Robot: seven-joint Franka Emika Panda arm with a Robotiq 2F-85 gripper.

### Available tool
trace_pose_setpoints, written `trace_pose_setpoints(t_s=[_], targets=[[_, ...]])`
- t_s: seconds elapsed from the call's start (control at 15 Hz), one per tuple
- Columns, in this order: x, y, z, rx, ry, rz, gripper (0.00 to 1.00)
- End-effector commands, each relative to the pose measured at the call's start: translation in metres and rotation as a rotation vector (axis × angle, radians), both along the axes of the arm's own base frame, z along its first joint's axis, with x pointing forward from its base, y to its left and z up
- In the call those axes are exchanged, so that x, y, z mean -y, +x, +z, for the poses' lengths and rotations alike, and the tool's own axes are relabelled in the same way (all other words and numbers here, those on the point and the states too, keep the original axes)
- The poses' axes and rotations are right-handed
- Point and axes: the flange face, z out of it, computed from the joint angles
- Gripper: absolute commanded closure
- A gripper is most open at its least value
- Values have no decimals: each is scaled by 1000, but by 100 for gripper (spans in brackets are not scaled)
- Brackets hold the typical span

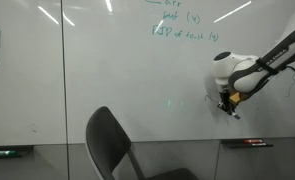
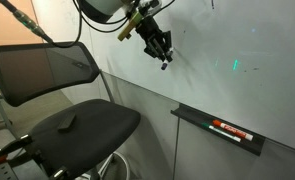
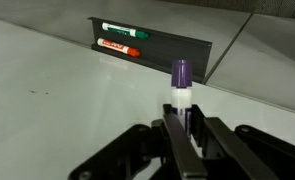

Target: Use the black marker from the seat of the chair to write on the whiteboard then place the marker back on the chair.

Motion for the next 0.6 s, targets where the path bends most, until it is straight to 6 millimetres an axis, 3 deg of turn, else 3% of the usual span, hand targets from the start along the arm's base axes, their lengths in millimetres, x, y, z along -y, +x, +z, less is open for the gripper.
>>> trace_pose_setpoints(t_s=[0.0, 0.27, 0.53], targets=[[28, 4, 11, 40, 14, -74, 89], [51, 2, 29, 90, 17, -145, 89], [55, -3, 38, 101, 10, -176, 89]])
